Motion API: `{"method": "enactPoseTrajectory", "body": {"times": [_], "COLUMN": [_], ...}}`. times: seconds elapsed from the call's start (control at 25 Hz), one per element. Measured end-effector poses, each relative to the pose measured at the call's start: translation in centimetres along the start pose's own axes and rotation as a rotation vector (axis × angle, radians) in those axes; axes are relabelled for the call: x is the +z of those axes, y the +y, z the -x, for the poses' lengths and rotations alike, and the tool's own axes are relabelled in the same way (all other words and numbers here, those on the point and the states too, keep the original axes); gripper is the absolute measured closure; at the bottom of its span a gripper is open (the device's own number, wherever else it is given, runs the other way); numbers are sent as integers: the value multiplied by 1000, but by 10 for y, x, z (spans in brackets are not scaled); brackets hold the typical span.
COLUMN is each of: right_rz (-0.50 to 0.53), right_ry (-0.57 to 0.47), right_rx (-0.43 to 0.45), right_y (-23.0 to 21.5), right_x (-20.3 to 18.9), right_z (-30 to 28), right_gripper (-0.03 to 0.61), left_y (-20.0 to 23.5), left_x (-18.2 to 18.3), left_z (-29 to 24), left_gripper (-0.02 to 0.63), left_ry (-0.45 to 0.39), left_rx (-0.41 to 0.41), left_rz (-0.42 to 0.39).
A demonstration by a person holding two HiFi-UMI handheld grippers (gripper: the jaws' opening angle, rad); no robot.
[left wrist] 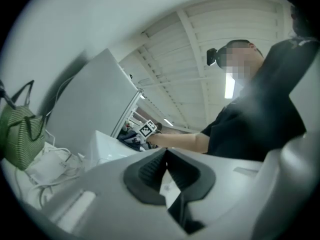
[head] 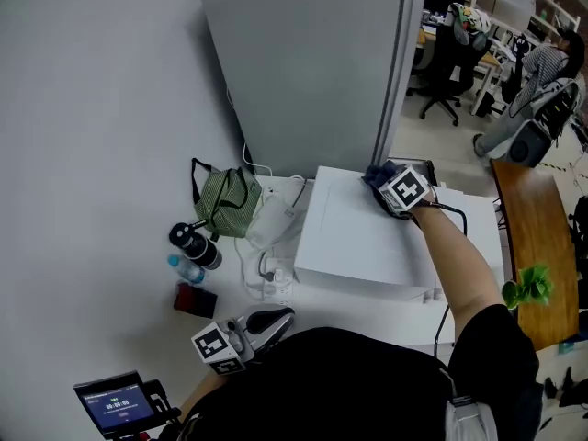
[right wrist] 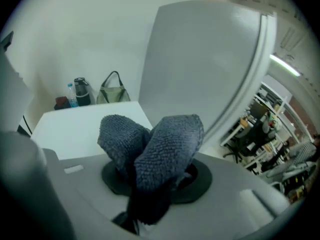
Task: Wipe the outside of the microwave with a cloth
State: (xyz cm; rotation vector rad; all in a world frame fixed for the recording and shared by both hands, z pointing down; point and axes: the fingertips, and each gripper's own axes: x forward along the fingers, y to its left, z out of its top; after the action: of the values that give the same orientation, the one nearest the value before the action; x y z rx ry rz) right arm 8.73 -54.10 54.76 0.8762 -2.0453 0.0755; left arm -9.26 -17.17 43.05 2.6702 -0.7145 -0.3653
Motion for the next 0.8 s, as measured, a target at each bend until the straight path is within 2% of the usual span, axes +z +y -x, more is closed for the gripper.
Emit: {"method": "enactPoseTrajectory", "body": {"times": [0.2,0.28,0.36,0.44,0.52,0.68,0.72,0.8], "right_rz": [-143,-176,-166,-129,-78,121,156,195], "right_ry": [88,113,123,78,-35,-233,-253,-222], "right_rx": [-163,-206,-222,-202,-119,110,160,217], "right_y": [-100,-121,-127,-114,-76,59,93,144], "right_x": [-138,-170,-176,-147,-86,66,94,122], "right_z": [74,95,106,109,101,61,48,17], "right_gripper": [456,456,456,454,454,454,454,454], "left_y": [-16,-20,-23,-22,-20,-13,-11,-7], "left_x": [-10,-13,-12,-11,-8,0,2,4], "left_z": [-46,-57,-62,-59,-50,-21,-13,3], "left_gripper": [611,611,611,611,611,611,611,611], "left_ry": [52,64,66,59,39,0,-8,-24], "left_rx": [-93,-116,-124,-116,-98,-52,-39,-13], "left_rz": [8,10,12,15,19,9,6,2]}}
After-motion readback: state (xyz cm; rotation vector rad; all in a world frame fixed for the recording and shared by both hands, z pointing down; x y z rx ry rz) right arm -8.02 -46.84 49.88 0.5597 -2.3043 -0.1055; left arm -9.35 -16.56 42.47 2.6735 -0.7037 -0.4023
